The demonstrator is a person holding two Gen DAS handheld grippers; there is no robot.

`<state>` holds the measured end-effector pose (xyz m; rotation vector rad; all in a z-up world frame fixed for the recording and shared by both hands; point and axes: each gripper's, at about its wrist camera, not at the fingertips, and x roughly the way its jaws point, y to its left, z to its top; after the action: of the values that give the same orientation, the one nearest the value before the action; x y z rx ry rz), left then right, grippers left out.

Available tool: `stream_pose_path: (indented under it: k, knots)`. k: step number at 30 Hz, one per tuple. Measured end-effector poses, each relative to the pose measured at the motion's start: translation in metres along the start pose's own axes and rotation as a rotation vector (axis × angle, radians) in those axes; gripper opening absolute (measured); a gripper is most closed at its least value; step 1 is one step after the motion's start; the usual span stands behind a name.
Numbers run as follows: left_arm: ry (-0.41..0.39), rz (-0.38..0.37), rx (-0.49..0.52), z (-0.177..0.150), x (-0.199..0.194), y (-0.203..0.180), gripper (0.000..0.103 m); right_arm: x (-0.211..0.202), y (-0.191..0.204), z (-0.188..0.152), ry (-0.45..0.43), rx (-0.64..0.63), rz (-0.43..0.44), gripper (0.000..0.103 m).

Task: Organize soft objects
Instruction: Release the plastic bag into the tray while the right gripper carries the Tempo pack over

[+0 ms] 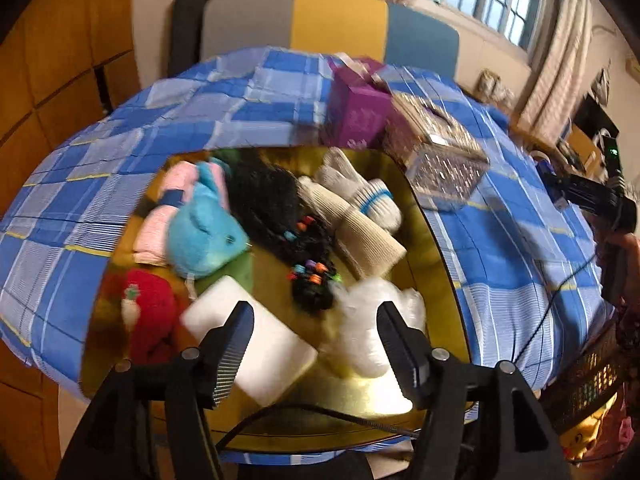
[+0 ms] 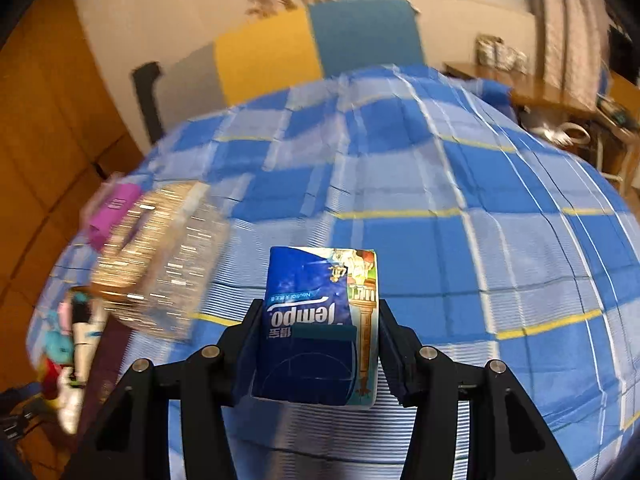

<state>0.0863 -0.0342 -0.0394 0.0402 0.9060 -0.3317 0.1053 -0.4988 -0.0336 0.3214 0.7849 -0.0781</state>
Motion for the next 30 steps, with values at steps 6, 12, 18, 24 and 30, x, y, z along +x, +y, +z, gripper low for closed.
stream_pose_path:
  k: [6, 12, 18, 24, 30]
  knots:
    - [-0.12, 0.01, -0.143, 0.0, -0.03, 0.036, 0.065, -0.032, 0.092, 0.016, -0.073, -0.125, 0.135, 0.053]
    - [-0.159, 0.015, -0.231, -0.006, -0.047, 0.066, 0.065, -0.041, 0.188, 0.008, -0.066, -0.23, 0.296, 0.053]
    - [-0.214, 0.082, -0.305, -0.017, -0.063, 0.098, 0.065, -0.015, 0.283, -0.028, 0.051, -0.368, 0.404, 0.053]
    - [-0.197, 0.087, -0.379, -0.03, -0.059, 0.124, 0.065, 0.019, 0.344, -0.066, 0.159, -0.444, 0.44, 0.053]
    - [-0.168, 0.065, -0.367, -0.038, -0.051, 0.123, 0.065, 0.051, 0.372, -0.097, 0.242, -0.471, 0.416, 0.053]
